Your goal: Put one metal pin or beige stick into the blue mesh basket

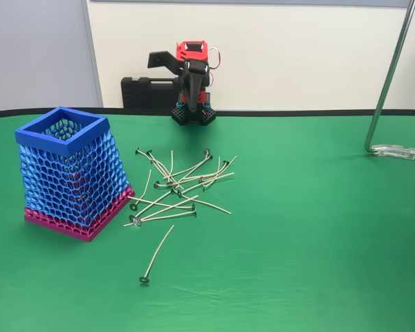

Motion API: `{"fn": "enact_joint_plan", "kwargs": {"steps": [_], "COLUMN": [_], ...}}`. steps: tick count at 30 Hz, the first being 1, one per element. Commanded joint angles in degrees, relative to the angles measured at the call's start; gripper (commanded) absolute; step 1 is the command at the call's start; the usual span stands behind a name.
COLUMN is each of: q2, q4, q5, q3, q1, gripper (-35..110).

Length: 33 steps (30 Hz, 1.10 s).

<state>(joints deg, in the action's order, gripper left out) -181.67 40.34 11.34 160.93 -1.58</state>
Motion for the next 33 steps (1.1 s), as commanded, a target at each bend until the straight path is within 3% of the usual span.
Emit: {"fn": "enact_joint_plan", "kwargs": {"steps": [1,17,33], "q2": [-3.78,-8.79,-8.79], "q4": [1.32,3.52,9.23], "q5": [-0.35,-1.93,-5.8], "q3": [3.16,15.73,15.73], "q1": [-0.26,-0.97,0.09], "gripper": [0,0,1]}}
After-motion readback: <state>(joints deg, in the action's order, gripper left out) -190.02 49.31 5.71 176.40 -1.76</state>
